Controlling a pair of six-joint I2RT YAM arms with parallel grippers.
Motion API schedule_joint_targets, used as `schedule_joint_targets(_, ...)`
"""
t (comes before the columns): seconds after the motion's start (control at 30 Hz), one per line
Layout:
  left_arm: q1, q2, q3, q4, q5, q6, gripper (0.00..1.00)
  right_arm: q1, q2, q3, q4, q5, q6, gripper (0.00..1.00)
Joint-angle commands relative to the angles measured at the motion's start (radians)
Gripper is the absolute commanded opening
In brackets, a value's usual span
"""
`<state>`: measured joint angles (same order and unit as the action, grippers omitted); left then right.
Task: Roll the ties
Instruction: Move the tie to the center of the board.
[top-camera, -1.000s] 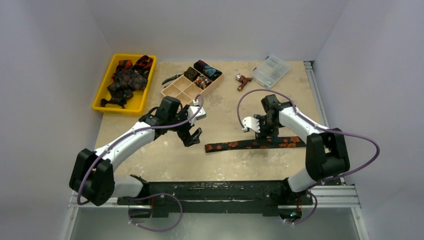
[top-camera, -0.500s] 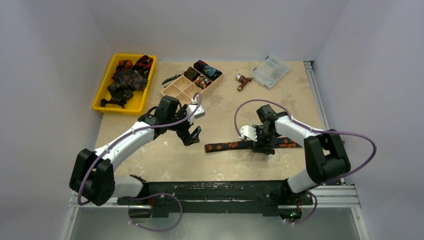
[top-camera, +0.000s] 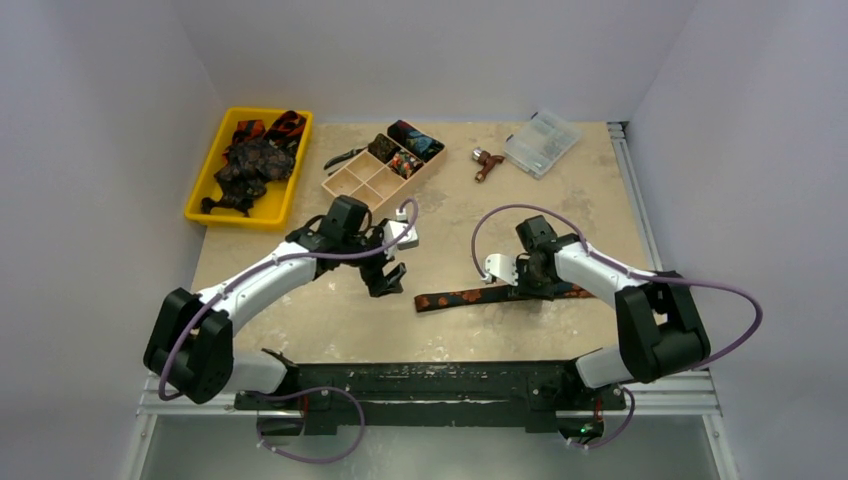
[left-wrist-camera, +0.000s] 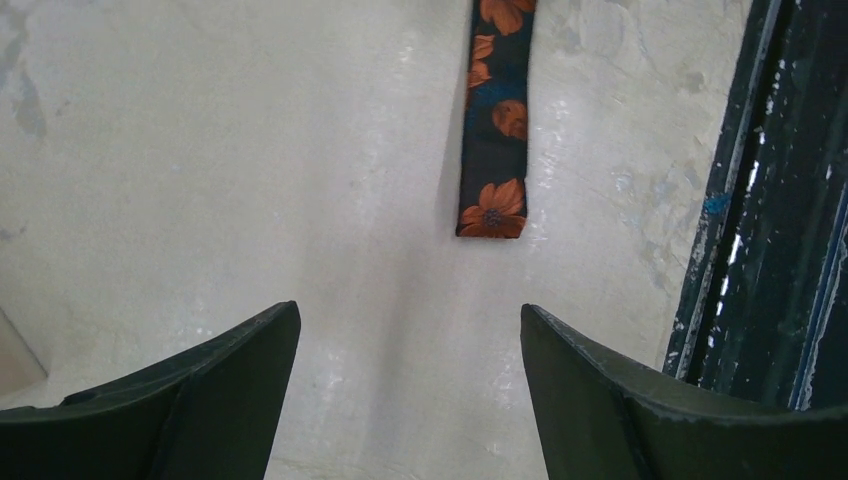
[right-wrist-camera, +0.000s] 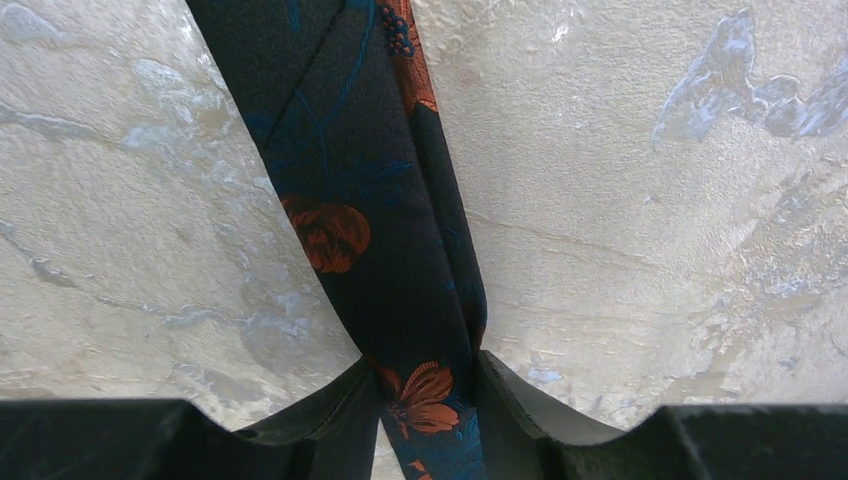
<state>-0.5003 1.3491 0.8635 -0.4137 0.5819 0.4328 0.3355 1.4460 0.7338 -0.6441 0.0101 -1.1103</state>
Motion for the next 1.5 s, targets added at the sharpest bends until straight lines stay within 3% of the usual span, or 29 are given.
schedule_joint_targets(0.0, -0.118, -0.018, 0.013, -0.002, 0.031, 0.167, 0.81, -0.007, 0.058, -0.05, 0.118, -0.007, -0.024, 0.37)
schedule_joint_targets(0.17, -0.192, 0.024, -0.033, 0.174, 0.05, 0.125, 0.88, -0.008, 0.054, -0.044, 0.095, -0.007, -0.041, 0.38)
schedule_joint_targets(0.4, -0.227, 0.119, -0.12, 0.476, 0.043, 0.046, 0.88, -0.028, 0.008, -0.105, 0.078, 0.014, -0.065, 0.35)
schedule_joint_targets(0.73, -0.267, 0.267, -0.091, 0.519, 0.07, 0.122, 0.86, -0.131, 0.11, -0.049, 0.071, 0.004, -0.039, 0.34)
schedule_joint_targets(0.93, -0.285, 0.375, -0.027, 0.569, -0.054, 0.019, 0.85, -0.136, 0.102, -0.043, 0.057, -0.006, -0.079, 0.34)
schedule_joint_targets(1.1, -0.284, 0.424, 0.008, 0.568, -0.046, 0.022, 0.73, -0.139, 0.08, -0.06, 0.034, -0.004, -0.122, 0.34)
schedule_joint_targets(1.3, -0.259, 0.463, 0.028, 0.544, -0.055, 0.076, 0.43, -0.144, 0.067, -0.083, 0.036, -0.003, -0.118, 0.35)
schedule_joint_targets(1.4, -0.241, 0.469, 0.037, 0.537, -0.055, 0.092, 0.36, -0.144, 0.078, -0.062, 0.021, -0.006, -0.099, 0.36)
schedule_joint_targets(1.47, -0.227, 0.469, 0.039, 0.531, -0.053, 0.107, 0.33, -0.144, 0.078, -0.047, 0.005, -0.006, -0.091, 0.43)
